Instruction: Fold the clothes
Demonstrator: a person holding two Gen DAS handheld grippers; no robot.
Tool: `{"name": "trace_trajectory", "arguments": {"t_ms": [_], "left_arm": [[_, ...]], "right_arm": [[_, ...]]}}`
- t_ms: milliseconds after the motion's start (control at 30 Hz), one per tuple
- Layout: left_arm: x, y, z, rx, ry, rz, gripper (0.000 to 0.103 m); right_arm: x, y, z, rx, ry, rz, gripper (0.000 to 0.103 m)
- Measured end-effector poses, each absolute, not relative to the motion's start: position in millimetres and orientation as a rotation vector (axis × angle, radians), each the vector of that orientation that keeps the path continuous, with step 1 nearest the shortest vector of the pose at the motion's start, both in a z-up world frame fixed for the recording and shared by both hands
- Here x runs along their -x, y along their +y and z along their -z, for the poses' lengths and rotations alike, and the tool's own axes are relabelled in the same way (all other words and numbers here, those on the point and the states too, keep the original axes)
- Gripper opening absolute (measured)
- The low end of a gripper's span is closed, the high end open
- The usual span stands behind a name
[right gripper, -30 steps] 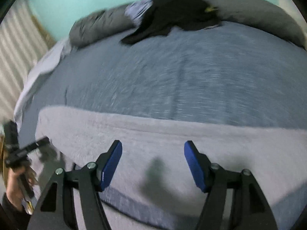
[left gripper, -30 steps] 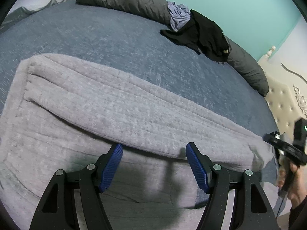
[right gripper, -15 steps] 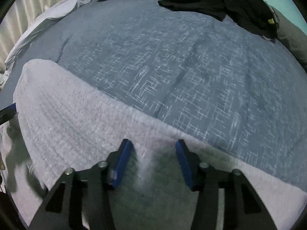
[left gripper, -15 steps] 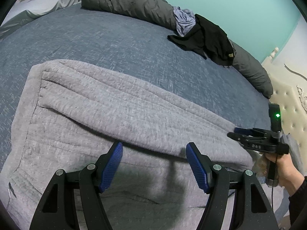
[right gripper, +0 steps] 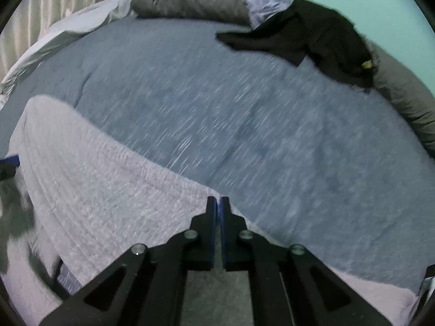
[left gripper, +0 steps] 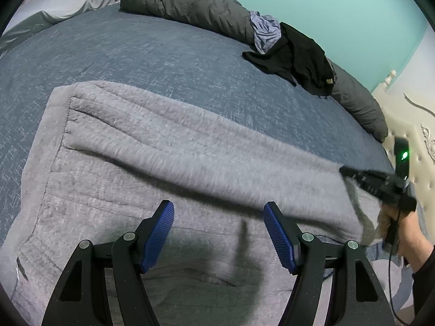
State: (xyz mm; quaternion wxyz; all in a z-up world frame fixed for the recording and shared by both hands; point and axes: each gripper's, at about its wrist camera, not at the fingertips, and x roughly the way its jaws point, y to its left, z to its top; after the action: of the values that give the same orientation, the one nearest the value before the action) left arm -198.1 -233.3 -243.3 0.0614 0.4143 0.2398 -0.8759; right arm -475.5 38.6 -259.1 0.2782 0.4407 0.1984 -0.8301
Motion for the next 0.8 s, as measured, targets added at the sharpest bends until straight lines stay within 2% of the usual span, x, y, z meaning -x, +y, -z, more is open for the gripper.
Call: {"name": "trace_trajectory", "arguments": {"t_ms": [300, 467, 600, 633, 700, 767, 800], "left_arm": [[193, -245, 248, -1.236, 0.726, 2.622, 0.072], [193, -249, 255, -1.243, 0.732, 2.608, 0.072], [192, -249, 256, -1.243, 0.738, 2.606, 0.072], [192, -250, 256, -1.243, 0.738, 2.605, 0.072], [192, -249, 257, -1.244, 0.739, 2.603, 0.072], [192, -247, 258, -1.245, 0.733, 2.603, 0.072], [193, -247, 258, -1.245, 0.732, 2.603, 0.072]], "right_arm": [[503, 27, 263, -1.152, 0.636, 2.356, 0.002], [512, 24, 279, -1.229, 0.669, 2.331, 0.002], [519, 29, 288, -1.348, 0.585, 2.247, 0.004], [518, 30, 285, -1.331, 0.583, 2.256, 0.006], [515, 32, 272, -1.277, 0.568, 2.306, 0.018], [512, 31, 257, -1.212, 0.455, 2.309, 0.025], [510, 30, 250, -1.179, 0.378, 2.284, 0.036]]}}
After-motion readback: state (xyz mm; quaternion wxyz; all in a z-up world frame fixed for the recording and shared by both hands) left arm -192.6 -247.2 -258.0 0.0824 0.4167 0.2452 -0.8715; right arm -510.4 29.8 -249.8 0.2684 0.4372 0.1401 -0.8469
